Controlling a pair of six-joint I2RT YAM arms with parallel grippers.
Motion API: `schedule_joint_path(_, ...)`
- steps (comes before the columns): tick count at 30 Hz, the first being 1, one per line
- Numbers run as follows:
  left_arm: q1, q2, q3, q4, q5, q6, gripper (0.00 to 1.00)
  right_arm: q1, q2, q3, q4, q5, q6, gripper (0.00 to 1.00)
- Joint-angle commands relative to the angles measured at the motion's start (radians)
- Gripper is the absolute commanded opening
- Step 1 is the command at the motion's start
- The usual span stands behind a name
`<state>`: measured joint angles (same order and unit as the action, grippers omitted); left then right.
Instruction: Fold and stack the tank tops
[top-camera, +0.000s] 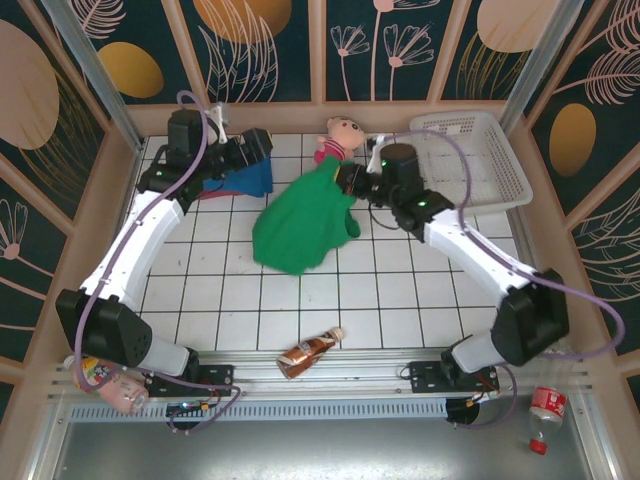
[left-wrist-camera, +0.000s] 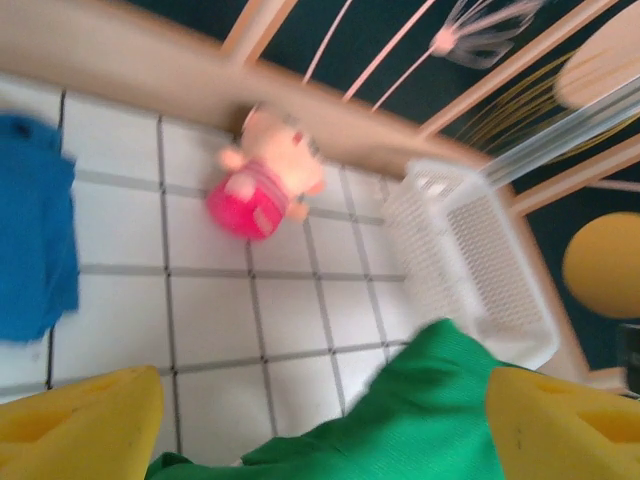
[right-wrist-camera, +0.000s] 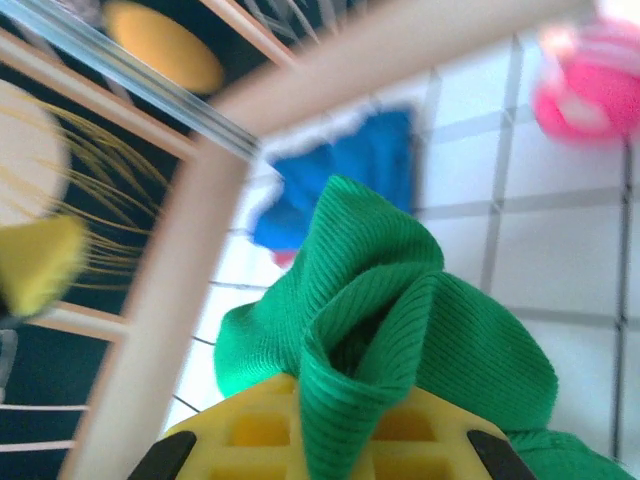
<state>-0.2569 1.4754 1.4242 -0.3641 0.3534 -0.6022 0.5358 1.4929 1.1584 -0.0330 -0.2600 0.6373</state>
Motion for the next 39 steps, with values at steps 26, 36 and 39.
schedule_joint_path(26,-0.166,-0.039,-0.718,0.210,-0.041,-0.215,0.70,0.006,0.014,-0.510,0.136,0.070,-0.241,0.60)
schedule_joint_path(36,-0.168,0.050,-0.651,0.248,0.003,-0.188,0.28,0.035,0.096,-0.467,0.184,0.045,-0.247,0.15)
schedule_joint_path(39,-0.168,0.043,-0.599,0.194,0.009,-0.173,0.09,0.030,0.044,-0.433,0.139,0.081,-0.274,0.03)
